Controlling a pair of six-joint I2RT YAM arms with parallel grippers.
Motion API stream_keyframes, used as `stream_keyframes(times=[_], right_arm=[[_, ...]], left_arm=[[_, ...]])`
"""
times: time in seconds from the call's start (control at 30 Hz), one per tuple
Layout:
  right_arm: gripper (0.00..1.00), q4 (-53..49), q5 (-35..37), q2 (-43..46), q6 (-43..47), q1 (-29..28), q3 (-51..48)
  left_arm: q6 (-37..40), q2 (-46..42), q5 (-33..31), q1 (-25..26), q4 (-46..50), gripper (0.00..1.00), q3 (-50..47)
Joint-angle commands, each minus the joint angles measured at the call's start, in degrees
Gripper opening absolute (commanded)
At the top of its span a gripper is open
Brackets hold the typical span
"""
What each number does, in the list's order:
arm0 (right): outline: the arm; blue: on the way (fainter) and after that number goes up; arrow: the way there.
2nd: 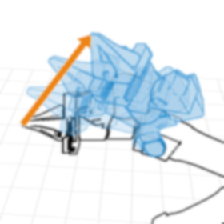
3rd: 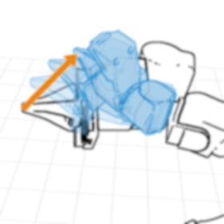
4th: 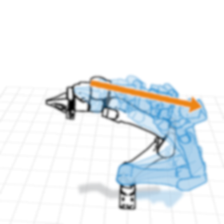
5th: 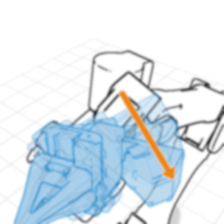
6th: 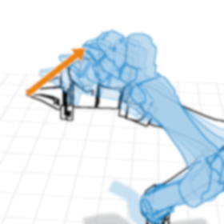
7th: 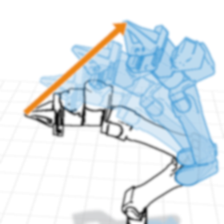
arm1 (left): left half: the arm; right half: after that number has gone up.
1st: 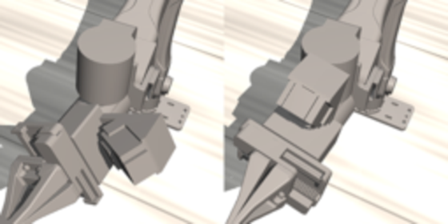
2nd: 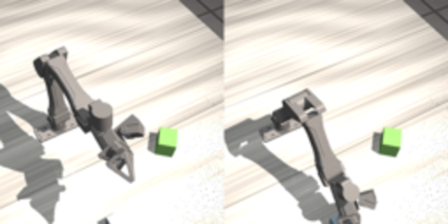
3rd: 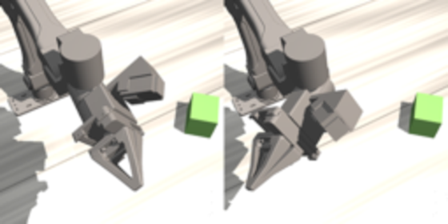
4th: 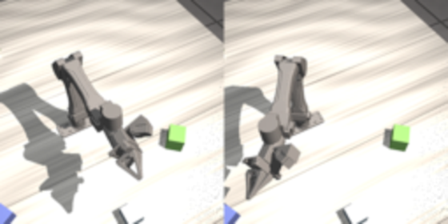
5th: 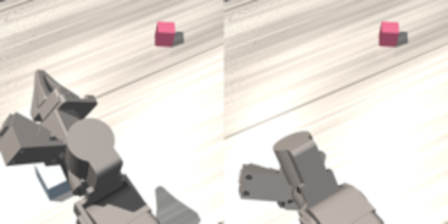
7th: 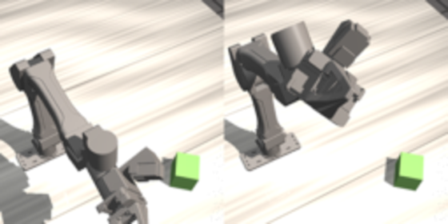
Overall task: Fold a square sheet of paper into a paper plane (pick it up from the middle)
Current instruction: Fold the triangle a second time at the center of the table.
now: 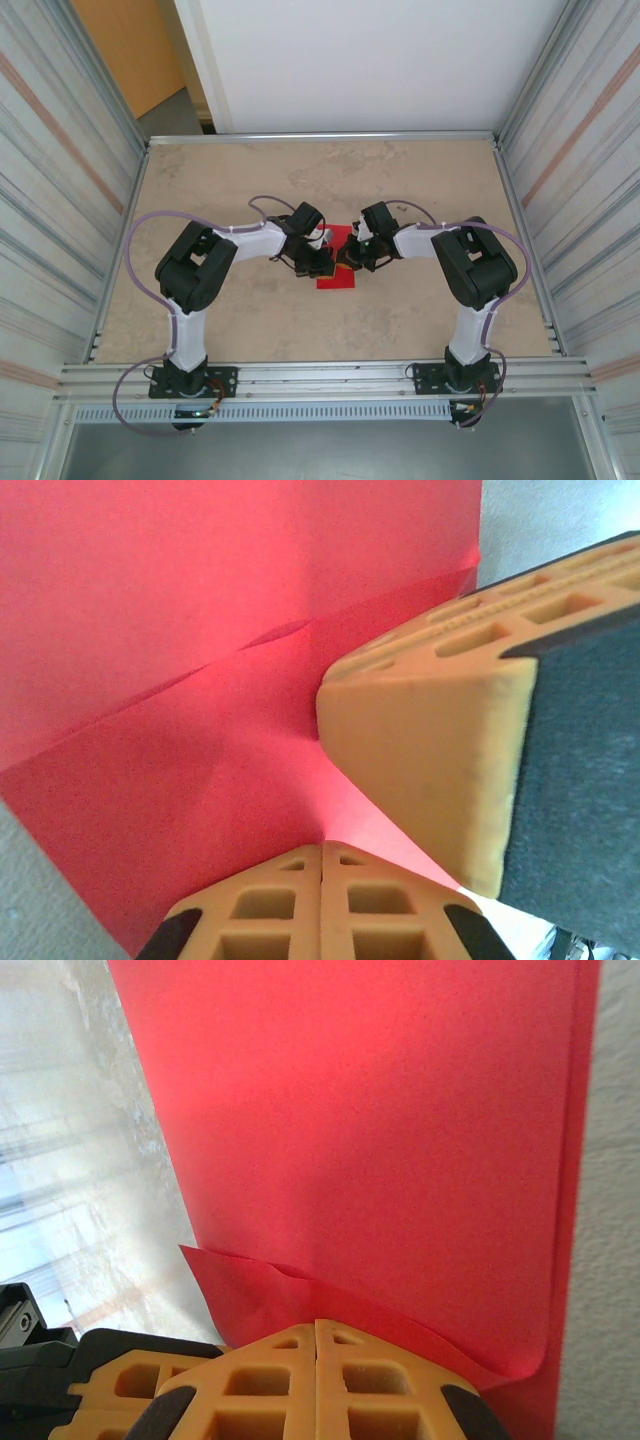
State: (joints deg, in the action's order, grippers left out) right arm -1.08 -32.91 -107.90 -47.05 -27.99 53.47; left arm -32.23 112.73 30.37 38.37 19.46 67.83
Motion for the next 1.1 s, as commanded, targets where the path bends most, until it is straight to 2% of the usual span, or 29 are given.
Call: stream_keyframes(times=[0.0,0.53,0.67,0.8,0.93,1.07], right_arm=[[0.03,-12.54,9.01,-5.21,1.61,1.05,-3.11],[0.03,-13.60,9.19,-4.80,2.47,1.24,-3.07],[0.03,-13.62,9.25,-4.47,2.49,1.19,-2.87],[0.03,-13.51,9.11,-4.29,2.33,1.14,-2.57],[0.03,-13.24,8.95,-4.31,2.26,1.21,-2.40],[0.03,-12.72,8.50,-4.26,1.97,1.19,-2.32]], left_arm=[[1.47,-0.15,-1.76,-0.05,5.63,0.00,-2.95],[-0.29,-11.30,-2.88,-0.31,7.30,0.00,-16.06],[-0.29,-14.61,-3.79,-0.62,7.25,0.00,-14.67],[-1.73,-16.19,-3.50,-0.65,2.71,0.01,-11.99],[-4.74,-13.06,-2.17,-0.66,-2.30,0.01,-9.43],[-6.24,-9.34,-2.43,-0.66,-3.03,0.00,-7.24]])
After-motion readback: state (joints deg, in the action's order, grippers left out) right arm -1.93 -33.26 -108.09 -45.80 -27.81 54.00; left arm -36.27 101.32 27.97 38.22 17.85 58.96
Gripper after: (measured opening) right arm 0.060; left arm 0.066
